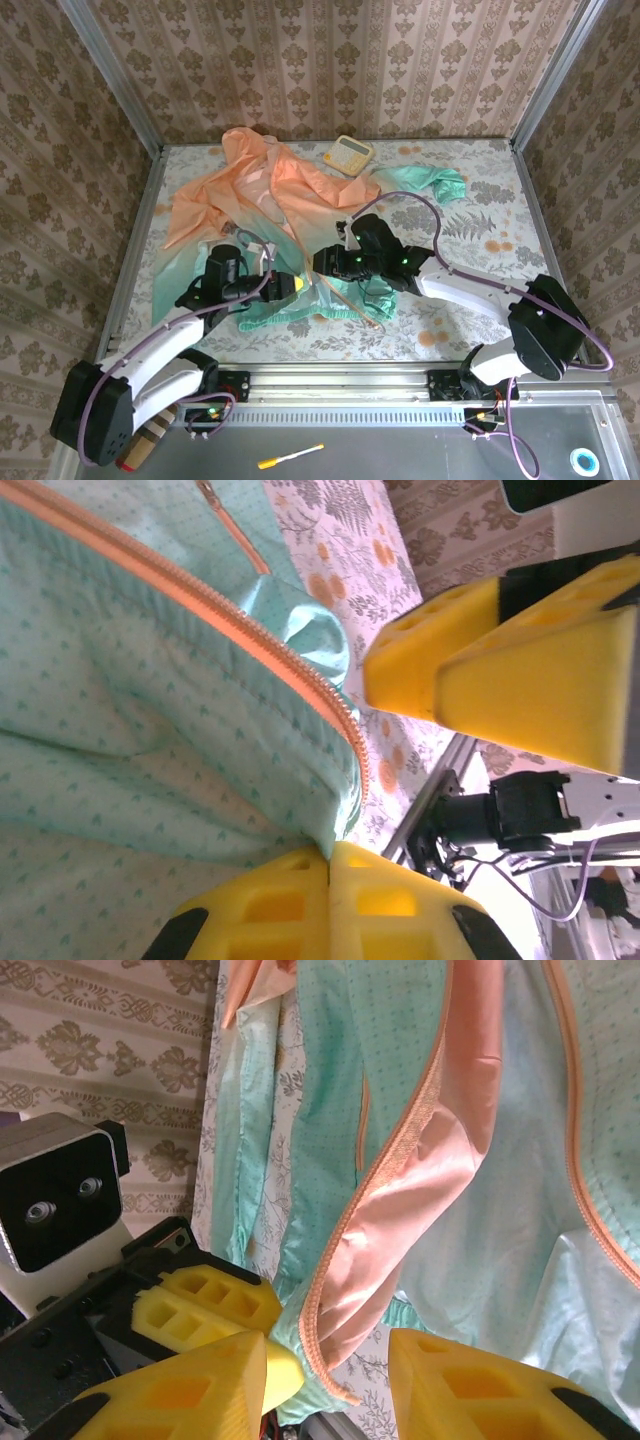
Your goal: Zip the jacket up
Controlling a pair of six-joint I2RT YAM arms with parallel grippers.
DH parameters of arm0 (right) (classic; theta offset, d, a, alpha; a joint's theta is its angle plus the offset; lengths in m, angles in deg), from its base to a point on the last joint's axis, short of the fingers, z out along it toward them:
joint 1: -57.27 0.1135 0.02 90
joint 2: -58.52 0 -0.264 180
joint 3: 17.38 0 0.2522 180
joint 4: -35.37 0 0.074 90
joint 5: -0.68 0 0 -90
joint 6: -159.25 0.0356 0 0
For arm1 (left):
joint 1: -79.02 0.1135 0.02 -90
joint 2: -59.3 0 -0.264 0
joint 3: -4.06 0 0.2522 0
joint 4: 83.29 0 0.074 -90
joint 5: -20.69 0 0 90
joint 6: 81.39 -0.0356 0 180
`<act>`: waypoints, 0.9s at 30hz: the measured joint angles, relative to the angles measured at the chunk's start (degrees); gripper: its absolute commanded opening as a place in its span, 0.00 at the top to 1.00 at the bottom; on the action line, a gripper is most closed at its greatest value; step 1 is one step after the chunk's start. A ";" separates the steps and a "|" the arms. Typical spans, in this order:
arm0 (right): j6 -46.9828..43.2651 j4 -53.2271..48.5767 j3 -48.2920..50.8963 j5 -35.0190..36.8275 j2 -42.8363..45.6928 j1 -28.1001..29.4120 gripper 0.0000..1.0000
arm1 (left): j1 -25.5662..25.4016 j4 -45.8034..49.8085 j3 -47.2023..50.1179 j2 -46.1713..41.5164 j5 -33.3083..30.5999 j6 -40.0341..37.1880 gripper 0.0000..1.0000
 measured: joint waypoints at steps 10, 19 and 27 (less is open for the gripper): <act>-4.13 5.46 -1.66 -8.98 -7.58 -1.33 0.72 | 3.91 -2.34 0.00 3.37 7.32 -0.04 1.00; -4.90 8.09 -4.07 -14.23 -10.54 -1.75 1.00 | 6.16 -0.13 -0.68 3.85 8.74 -1.68 0.84; -2.36 6.34 -4.72 -13.77 -10.60 -2.97 1.00 | 7.23 11.61 -4.63 -0.66 2.23 -5.99 0.69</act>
